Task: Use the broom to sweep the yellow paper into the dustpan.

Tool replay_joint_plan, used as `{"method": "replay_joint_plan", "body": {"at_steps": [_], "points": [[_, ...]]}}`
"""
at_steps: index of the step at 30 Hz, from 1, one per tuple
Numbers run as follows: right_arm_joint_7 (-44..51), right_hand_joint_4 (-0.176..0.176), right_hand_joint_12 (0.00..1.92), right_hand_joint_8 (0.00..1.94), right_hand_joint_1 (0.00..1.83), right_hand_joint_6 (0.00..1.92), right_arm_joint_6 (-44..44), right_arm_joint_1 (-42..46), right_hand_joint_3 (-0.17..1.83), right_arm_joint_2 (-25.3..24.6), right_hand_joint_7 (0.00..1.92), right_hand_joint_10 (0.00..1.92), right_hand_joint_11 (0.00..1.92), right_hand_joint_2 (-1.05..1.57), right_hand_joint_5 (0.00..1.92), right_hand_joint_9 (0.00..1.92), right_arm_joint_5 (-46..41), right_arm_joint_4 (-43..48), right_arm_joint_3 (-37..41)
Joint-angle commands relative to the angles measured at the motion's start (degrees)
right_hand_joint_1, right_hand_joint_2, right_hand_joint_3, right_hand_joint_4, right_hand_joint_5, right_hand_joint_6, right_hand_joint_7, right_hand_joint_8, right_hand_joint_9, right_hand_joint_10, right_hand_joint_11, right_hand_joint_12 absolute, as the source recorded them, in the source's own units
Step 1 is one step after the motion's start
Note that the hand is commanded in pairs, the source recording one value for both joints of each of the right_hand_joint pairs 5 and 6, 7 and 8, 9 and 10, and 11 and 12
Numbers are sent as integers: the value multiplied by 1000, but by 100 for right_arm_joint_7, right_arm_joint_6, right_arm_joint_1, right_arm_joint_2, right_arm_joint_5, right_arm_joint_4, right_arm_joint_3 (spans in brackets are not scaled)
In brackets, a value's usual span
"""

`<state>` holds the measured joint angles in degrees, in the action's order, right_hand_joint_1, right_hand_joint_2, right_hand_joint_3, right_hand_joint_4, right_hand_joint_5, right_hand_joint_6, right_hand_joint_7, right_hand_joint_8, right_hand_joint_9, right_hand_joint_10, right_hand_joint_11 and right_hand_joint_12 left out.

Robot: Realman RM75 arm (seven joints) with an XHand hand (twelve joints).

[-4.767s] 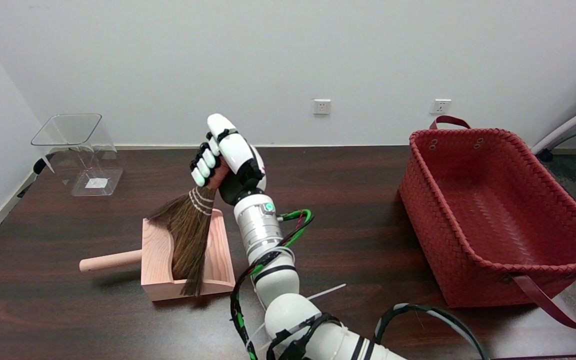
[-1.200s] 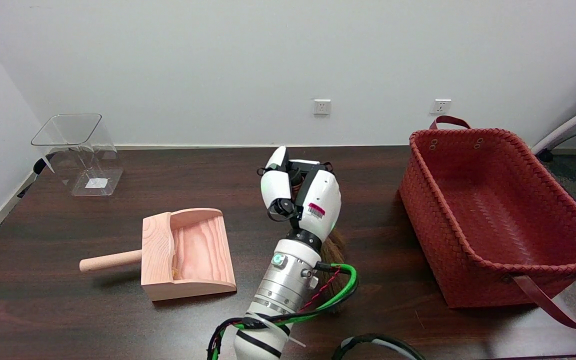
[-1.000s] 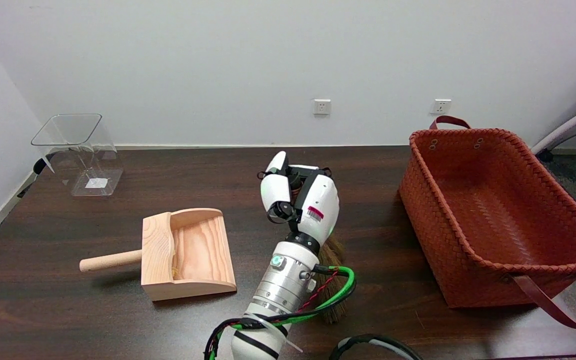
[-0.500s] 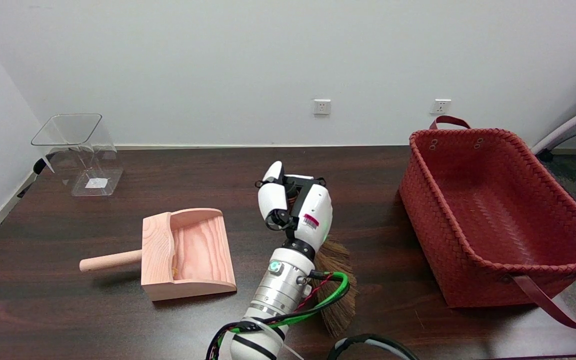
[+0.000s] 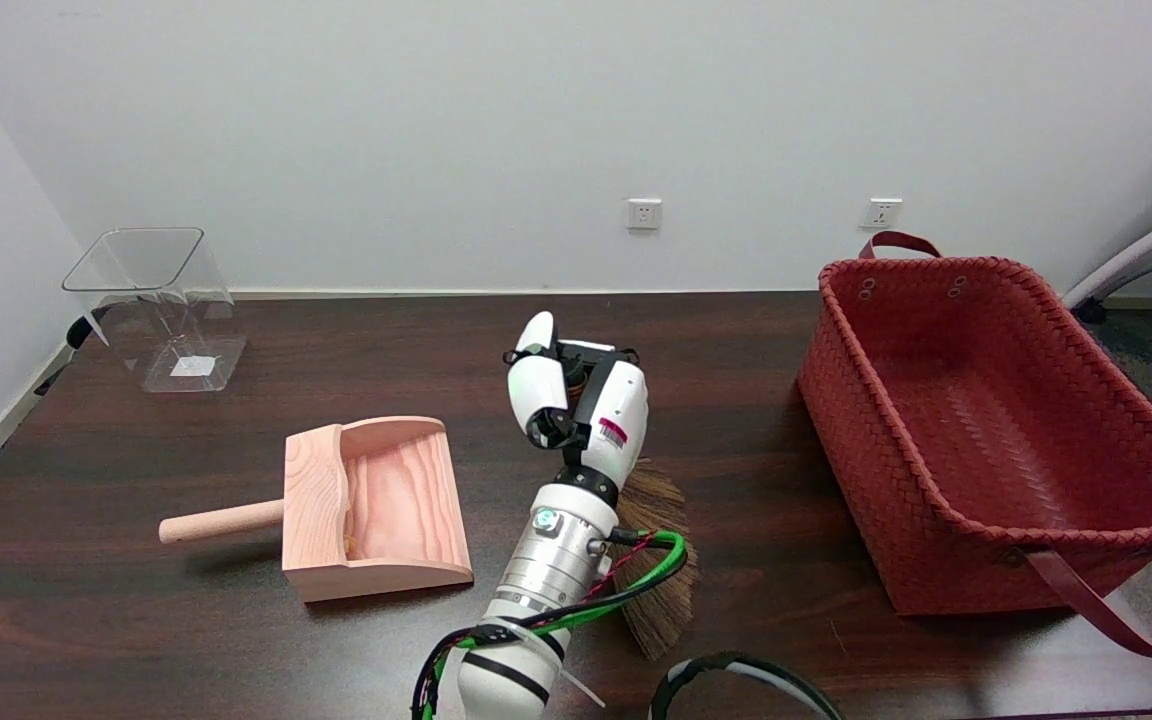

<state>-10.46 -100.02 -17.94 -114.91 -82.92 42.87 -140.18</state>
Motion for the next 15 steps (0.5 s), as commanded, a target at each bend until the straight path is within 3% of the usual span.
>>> {"method": "replay_joint_plan", "body": {"at_steps": [1,7,15], "points": [[-1190,0,1920,1920,817,1920,160,-134,314,-18,1920,1920,1920,1571,1920,1920,-188,-16,12],[-1329,0,1920,1920,815,1920,142,62,282,-18,1920,1920,1920,1571,1920,1920,-322,462,-12],[-1839,0,1920,1920,777,1920,96,37,281,-9,1920,1920,1920,1571,1920,1920,-235,415,-20]]}}
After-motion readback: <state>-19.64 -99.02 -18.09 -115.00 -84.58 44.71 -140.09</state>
